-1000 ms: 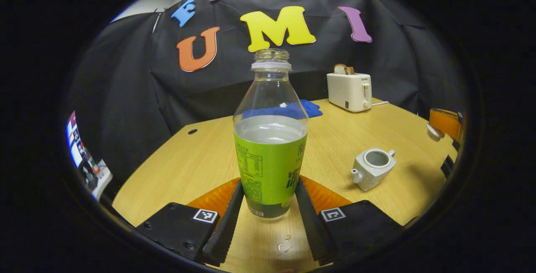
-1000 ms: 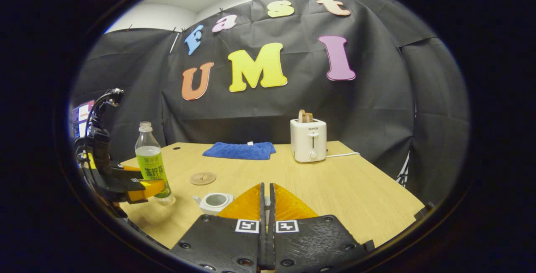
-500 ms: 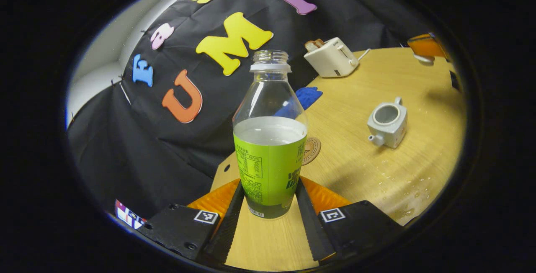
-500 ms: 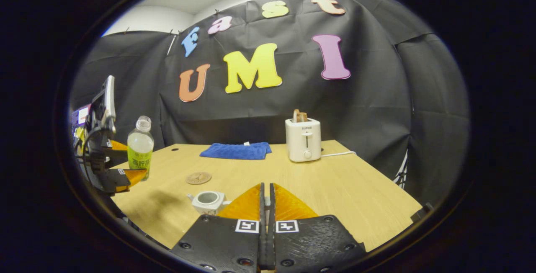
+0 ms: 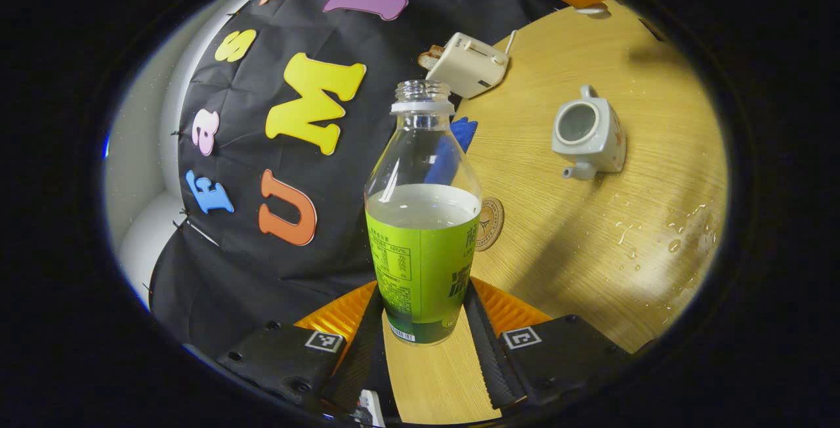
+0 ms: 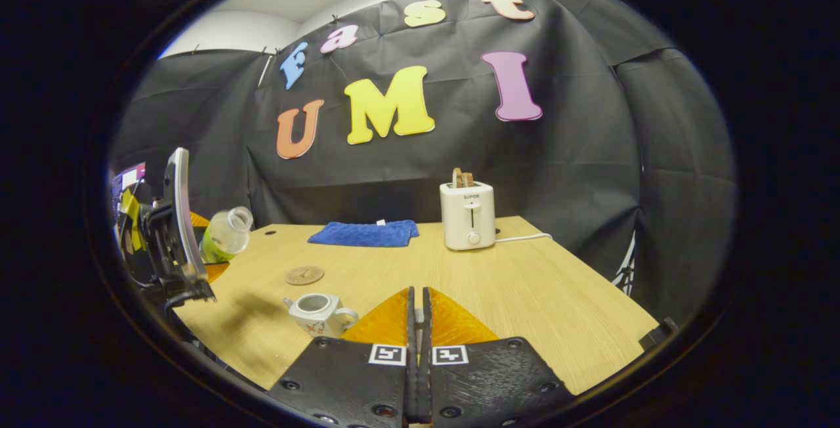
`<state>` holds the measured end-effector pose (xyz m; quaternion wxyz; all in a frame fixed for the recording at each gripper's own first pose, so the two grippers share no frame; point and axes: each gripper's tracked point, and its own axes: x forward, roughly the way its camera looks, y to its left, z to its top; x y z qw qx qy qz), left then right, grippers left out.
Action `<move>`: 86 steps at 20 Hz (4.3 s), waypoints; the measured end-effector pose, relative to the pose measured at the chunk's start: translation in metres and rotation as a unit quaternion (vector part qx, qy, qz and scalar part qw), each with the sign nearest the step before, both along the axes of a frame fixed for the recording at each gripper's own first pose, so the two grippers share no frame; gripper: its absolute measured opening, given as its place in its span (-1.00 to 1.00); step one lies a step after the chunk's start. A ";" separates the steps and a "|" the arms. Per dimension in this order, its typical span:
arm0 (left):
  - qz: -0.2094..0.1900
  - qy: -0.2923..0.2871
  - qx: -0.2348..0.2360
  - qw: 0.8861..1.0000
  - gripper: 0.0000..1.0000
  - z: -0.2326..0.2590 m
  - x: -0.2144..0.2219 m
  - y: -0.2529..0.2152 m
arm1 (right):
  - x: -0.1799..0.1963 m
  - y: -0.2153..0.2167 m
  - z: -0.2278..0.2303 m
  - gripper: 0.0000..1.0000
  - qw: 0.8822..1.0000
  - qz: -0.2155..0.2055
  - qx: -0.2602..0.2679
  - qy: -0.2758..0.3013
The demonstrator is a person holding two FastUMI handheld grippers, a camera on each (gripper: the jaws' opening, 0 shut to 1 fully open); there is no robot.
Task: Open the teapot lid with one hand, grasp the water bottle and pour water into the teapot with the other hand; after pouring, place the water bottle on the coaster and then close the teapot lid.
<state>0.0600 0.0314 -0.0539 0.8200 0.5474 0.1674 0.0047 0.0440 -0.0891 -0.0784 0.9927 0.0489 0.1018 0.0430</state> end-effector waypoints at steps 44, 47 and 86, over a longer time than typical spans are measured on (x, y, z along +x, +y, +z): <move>-0.043 0.071 0.368 0.926 0.45 0.021 0.035 -0.031 | -0.009 -0.023 -0.014 -1.00 1.000 -0.003 0.015 0.000; -0.043 0.068 0.377 0.923 0.45 0.024 0.037 -0.030 | -0.007 -0.024 -0.016 -1.00 1.000 -0.005 0.016 0.002; -0.056 0.024 0.432 0.900 0.45 0.056 0.036 -0.047 | -0.010 -0.020 -0.018 -1.00 1.000 0.002 0.018 0.000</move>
